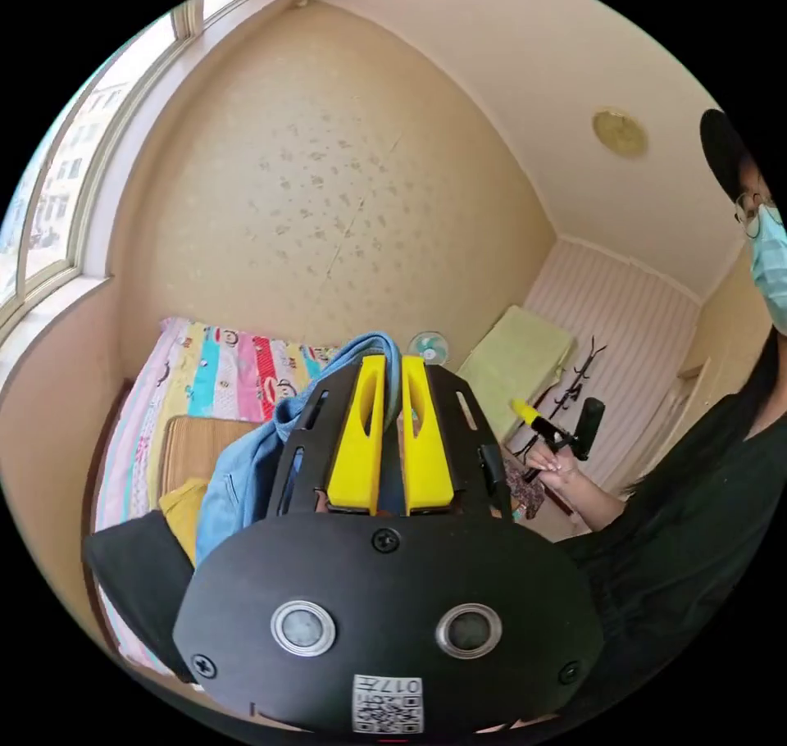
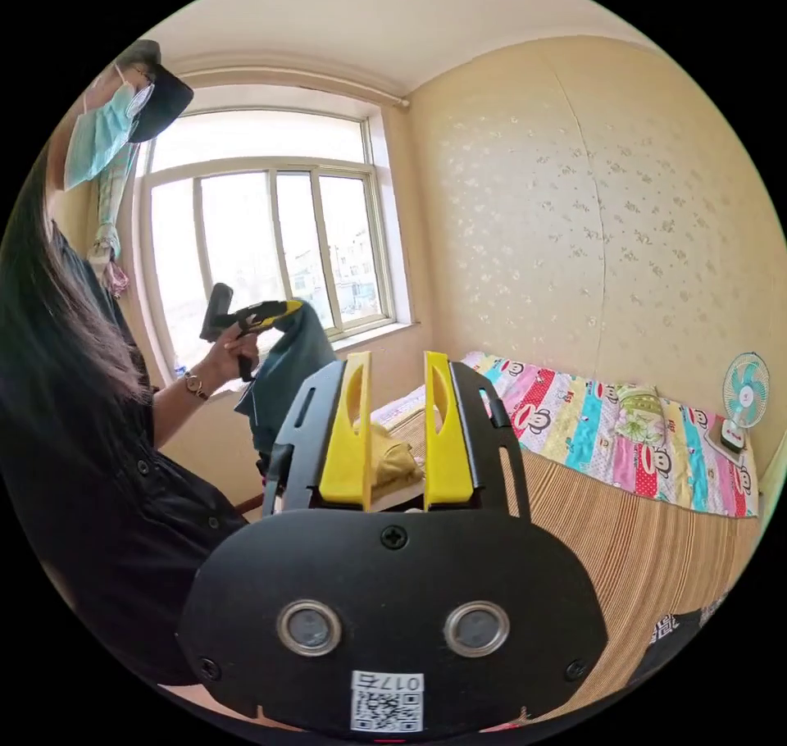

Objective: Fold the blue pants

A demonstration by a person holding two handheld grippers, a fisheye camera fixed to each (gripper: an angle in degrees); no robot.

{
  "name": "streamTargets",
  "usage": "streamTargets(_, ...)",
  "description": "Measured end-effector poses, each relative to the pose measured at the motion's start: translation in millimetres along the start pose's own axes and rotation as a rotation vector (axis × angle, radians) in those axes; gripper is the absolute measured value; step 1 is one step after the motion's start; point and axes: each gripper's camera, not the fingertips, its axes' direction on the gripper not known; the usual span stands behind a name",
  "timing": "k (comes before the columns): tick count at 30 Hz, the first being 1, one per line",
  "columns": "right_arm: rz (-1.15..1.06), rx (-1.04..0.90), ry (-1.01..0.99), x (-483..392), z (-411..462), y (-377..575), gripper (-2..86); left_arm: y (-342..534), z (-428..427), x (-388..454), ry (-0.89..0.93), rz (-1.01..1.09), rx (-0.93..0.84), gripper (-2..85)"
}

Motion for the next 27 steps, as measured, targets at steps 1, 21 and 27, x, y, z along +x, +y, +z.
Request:
streamTargets(1, 0.020, -0.035, -0.056, -7, 7, -1, 14.5, -13, 18, 26, 0.125, 0.018, 0.038, 4.0)
streamTargets(21, 0.033, 0.234, 0.240, 31, -168, -112, 5.6, 40, 121, 68, 0.304, -0.235, -0.073, 11.9)
streamTargets(27, -0.008, 0.394, -0.004, 36, -228, -143, 5.7, 95, 209, 12, 0.629, -0.691, -0.182, 16.4)
